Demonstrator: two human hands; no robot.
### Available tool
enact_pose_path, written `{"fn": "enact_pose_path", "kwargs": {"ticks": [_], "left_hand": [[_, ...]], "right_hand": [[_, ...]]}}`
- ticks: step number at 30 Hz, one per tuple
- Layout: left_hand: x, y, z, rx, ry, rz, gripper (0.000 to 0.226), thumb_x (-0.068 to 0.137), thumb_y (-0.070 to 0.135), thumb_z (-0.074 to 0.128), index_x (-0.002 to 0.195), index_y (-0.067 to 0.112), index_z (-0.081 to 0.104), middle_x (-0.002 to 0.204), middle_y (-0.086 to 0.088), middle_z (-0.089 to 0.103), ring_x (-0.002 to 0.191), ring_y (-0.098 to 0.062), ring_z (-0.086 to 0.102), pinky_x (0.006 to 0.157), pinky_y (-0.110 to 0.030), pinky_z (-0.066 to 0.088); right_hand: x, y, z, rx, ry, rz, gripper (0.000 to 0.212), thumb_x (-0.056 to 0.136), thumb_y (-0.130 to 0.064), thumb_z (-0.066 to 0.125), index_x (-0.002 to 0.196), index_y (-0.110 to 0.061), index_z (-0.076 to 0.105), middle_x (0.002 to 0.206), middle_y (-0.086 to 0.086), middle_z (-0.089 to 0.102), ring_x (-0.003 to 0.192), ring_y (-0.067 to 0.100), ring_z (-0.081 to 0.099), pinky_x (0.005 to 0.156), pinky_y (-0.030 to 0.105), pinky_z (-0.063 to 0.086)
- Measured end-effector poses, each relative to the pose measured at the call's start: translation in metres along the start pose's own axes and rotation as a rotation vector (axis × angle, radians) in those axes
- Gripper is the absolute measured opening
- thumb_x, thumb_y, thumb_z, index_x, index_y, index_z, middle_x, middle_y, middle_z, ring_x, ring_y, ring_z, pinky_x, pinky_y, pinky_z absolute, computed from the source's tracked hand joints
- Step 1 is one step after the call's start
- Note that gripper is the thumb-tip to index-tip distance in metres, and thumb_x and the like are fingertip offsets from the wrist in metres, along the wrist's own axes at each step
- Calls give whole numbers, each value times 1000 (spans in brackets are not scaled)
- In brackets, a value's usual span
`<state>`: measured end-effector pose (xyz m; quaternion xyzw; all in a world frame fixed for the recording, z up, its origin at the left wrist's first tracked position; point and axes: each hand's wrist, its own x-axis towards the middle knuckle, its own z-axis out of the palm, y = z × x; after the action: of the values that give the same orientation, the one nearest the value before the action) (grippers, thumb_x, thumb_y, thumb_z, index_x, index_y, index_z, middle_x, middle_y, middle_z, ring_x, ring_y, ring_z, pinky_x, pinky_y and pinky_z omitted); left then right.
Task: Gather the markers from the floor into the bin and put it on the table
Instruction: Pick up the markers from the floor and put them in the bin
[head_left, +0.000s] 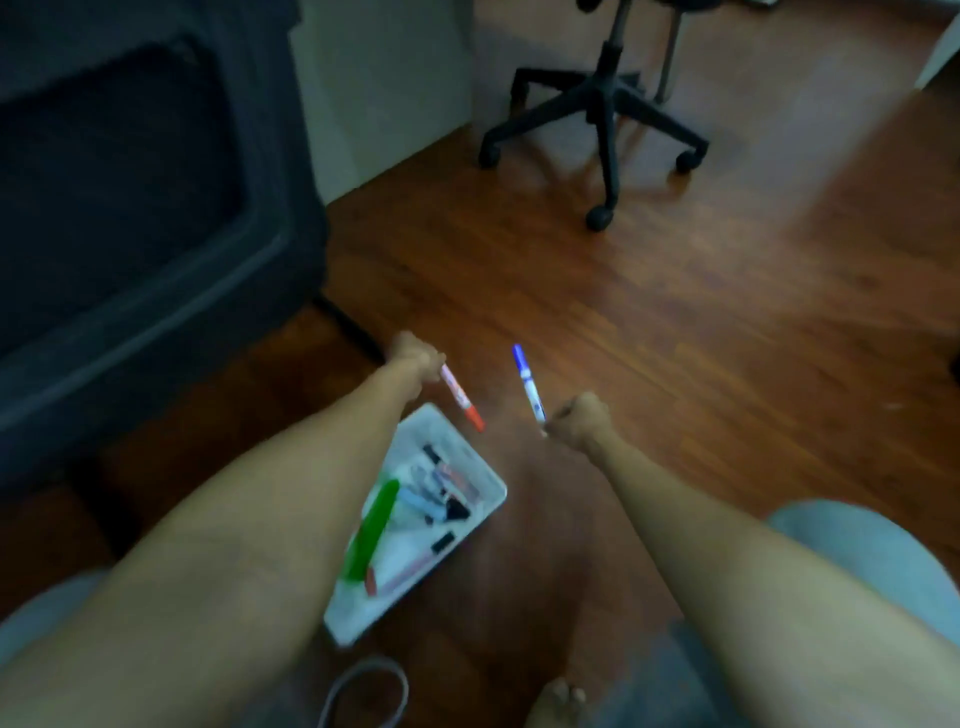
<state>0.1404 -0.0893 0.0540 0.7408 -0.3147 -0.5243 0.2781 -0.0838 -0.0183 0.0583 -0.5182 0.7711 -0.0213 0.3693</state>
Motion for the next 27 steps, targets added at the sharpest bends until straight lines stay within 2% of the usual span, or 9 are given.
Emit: {"fn": "enact_pose_path", "kwargs": {"ticks": [1,4,5,9,14,18,21,24,27], "left_hand": [[-7,-7,-7,-28,25,14,13,92,4,62,98,-8,62,87,-12,60,90,-20,59,52,-19,55],[-41,-21,-31,-93,67,-13,13,92,-1,60,104,-7,60,97,-15,58,86,-22,61,64,-26,55],[-47,-27,-38,-103,72,-15,5,91,-3,61,94,-7,60,96,-17,59,79,-20,65,64,-27,56],[-70,-72,-61,-29,131,-54,27,86,-4,65,63,7,54,81,-17,63,32,-10,59,53,-25,58],[-96,-132,-75,-7,117,-118,34,83,-7,67,58,11,52,35,3,56,60,-21,66,71,-37,60],[-111,-164,-82,-150,180,-187,31,82,-7,69,59,8,53,42,-6,59,74,-31,68,83,-44,59],[-111,-177,-85,-260,248,-224,30,82,-7,70,60,5,53,64,-16,62,79,-33,70,84,-44,60],[-108,-187,-89,-284,278,-247,22,82,0,71,63,2,60,77,-19,65,78,-32,73,71,-40,63],[-99,-196,-99,-247,281,-245,23,82,11,71,61,4,63,74,-18,66,84,-31,75,83,-47,61]], "right_hand": [[-8,-8,1,-10,-17,-26,28,79,-25,74,92,1,77,79,20,66,73,18,57,69,28,47],[-32,-30,9,77,-92,-76,13,78,-20,75,71,-9,72,76,13,71,66,16,63,72,31,56],[-39,-37,12,115,-113,-88,14,77,-16,75,65,-12,68,75,12,71,65,16,65,73,31,56],[-65,-53,40,124,-246,-144,16,77,-9,75,64,-12,66,73,11,69,67,19,67,80,33,59],[-83,-59,86,-55,-327,-250,18,78,-14,72,88,0,75,85,13,73,89,25,72,91,41,57],[-91,-61,103,-254,-344,-299,22,83,-18,68,100,-5,74,94,12,73,83,21,64,84,31,55],[-91,-59,112,-393,-247,-368,29,82,-26,65,104,-9,74,107,13,73,100,28,68,90,34,55],[-89,-58,117,-402,-228,-374,32,81,-32,66,104,-11,74,106,13,73,102,30,67,89,32,54],[-80,-58,120,-349,-234,-351,31,79,-29,65,98,-7,75,101,15,75,101,30,69,92,33,54]]}}
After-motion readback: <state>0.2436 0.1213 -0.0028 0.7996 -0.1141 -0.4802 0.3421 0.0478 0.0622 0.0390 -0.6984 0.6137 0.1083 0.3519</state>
